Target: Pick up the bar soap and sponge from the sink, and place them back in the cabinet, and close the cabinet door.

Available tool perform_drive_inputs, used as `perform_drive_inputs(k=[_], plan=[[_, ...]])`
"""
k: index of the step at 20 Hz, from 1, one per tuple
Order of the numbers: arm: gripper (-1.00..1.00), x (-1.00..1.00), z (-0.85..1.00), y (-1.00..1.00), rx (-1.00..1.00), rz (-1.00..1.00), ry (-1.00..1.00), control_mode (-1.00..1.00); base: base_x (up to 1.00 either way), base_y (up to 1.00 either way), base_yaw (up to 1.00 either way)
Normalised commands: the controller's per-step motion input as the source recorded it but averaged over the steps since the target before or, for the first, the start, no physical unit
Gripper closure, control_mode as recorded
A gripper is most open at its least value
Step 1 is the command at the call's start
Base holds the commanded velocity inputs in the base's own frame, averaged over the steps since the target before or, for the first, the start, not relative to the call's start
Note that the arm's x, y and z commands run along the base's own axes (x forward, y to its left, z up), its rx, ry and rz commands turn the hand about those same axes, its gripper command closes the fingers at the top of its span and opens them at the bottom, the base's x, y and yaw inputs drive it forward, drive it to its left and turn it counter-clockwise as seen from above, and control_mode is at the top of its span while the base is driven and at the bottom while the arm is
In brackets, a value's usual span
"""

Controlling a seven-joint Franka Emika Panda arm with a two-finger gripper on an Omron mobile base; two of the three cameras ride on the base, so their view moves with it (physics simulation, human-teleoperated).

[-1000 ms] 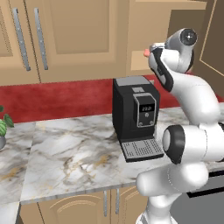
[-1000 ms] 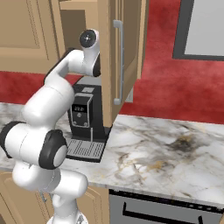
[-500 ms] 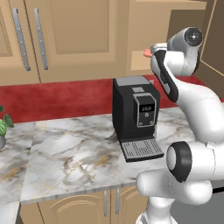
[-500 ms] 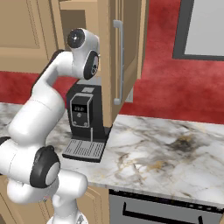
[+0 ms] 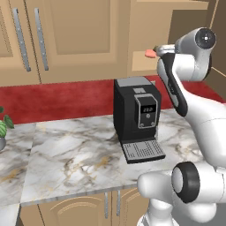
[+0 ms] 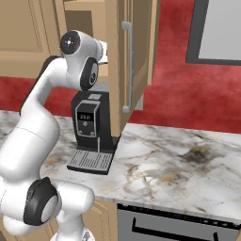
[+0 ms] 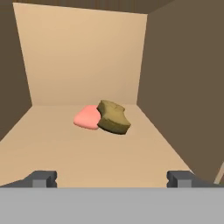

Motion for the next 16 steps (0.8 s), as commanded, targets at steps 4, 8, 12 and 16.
perform_drive_inputs(k=[4, 8, 12, 16], plan=[[-1.0, -0.54, 0.02, 0.01, 0.0, 0.0, 0.0, -1.0, 0.0, 0.0, 0.0], [-1.0, -0.48, 0.0, 0.09, 0.0, 0.0, 0.0, -1.0, 0.0, 0.0, 0.0], [-1.0, -0.31, 0.01, 0.16, 0.0, 0.0, 0.0, -1.0, 0.0, 0.0, 0.0], [-1.0, -0.43, 0.08, 0.18, 0.0, 0.0, 0.0, -1.0, 0.0, 0.0, 0.0]])
